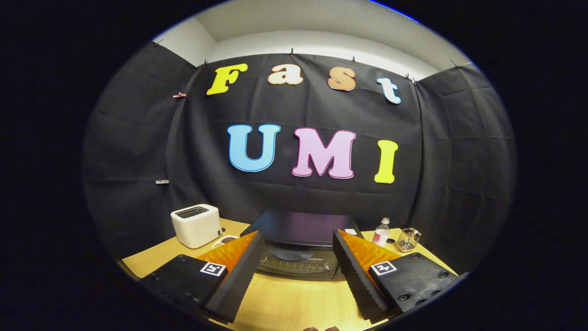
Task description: Open the toaster oven, put the food inside, and close the toaster oven door.
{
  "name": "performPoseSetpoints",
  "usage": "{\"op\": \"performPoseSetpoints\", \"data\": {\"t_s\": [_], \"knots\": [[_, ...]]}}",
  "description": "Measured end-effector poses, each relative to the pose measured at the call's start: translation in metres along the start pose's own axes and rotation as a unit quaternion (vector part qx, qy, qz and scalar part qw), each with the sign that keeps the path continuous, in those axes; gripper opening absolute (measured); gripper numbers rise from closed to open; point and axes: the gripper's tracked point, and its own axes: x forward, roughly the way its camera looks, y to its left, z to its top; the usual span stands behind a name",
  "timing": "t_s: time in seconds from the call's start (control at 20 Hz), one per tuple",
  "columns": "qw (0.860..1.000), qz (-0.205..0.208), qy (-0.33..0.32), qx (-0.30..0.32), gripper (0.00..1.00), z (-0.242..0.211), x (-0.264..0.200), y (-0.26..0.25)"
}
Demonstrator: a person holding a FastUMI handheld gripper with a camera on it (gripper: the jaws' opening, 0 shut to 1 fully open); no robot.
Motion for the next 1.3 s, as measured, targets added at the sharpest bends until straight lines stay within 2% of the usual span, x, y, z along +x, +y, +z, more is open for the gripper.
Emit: {"op": "performPoseSetpoints", "data": {"t_s": [0.45,0.8,0.95,1.3], "knots": [[0.999,0.03,0.023,0.019,0.98,-0.01,0.054,0.043],[0.998,0.034,0.043,-0.006,0.98,-0.033,0.111,0.057],[0.998,0.025,0.062,-0.006,0.98,-0.05,0.133,0.056],[0.991,-0.036,0.128,0.024,0.99,-0.109,0.153,0.018]]}}
